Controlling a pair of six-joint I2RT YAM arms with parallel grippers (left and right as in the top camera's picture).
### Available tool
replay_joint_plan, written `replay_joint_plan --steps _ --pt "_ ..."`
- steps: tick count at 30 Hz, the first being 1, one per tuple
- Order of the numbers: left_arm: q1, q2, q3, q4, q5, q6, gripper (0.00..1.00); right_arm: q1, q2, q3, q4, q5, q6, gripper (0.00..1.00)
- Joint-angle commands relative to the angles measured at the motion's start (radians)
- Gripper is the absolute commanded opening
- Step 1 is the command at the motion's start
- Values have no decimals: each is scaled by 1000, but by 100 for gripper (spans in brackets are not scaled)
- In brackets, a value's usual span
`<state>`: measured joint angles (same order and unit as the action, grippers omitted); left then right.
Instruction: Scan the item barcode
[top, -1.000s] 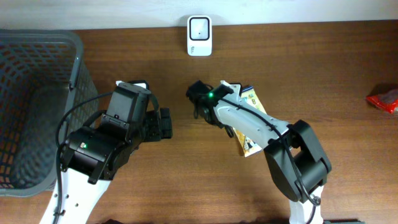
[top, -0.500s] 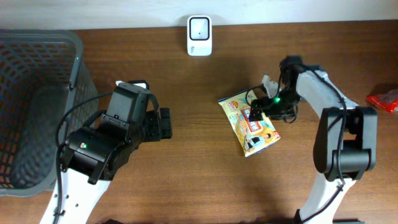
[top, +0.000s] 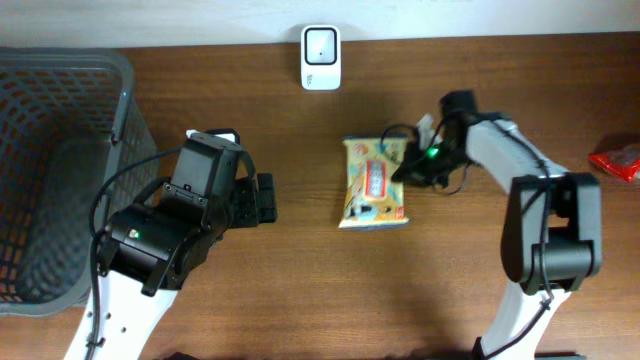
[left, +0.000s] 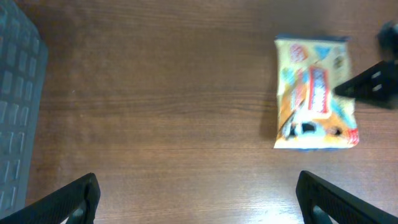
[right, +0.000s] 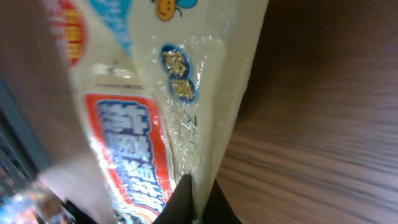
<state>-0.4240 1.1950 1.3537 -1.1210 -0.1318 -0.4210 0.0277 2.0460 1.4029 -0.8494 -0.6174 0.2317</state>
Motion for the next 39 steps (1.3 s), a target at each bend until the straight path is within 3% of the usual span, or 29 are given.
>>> replay_joint_plan --steps 1,2,5,8,10,11,13,17,20,22,24,26,29,32,36,39 --pt "2 -3 2 1 -4 -12 99 -39 -5 72 -87 7 -39 80" --pt "2 -3 2 1 -4 -12 99 -33 1 72 -103 35 -60 99" --pt "2 -3 2 1 -4 -12 99 12 16 58 -82 137 -55 98" --pt "2 -3 2 1 -4 -12 99 52 25 -9 18 222 191 99" --pt "2 -3 2 1 -4 -12 99 81 26 -64 134 222 215 99" --pt "2 -3 2 1 -4 -12 99 96 26 -86 182 228 216 92" --pt "2 -3 2 1 -4 -12 99 110 27 -91 200 274 215 4" --pt "2 -3 2 1 -4 -12 99 109 22 -32 177 226 216 4" --pt "2 -3 2 1 -4 -12 99 110 11 213 128 225 223 4" --pt "2 -3 2 1 -4 -12 99 129 11 328 247 225 224 4" --pt "2 -3 2 1 -4 -12 99 185 19 338 539 243 288 4" --pt "2 -3 2 1 -4 -12 99 261 46 338 724 427 331 4" --pt "2 -3 2 1 -4 -12 99 335 100 338 908 628 327 4" --pt "2 -3 2 1 -4 -12 99 343 191 338 1085 634 360 6" --pt "2 -3 2 1 -4 -12 99 339 262 339 1126 644 630 4" --pt "2 -3 2 1 -4 -12 99 330 262 352 1160 513 1031 4"
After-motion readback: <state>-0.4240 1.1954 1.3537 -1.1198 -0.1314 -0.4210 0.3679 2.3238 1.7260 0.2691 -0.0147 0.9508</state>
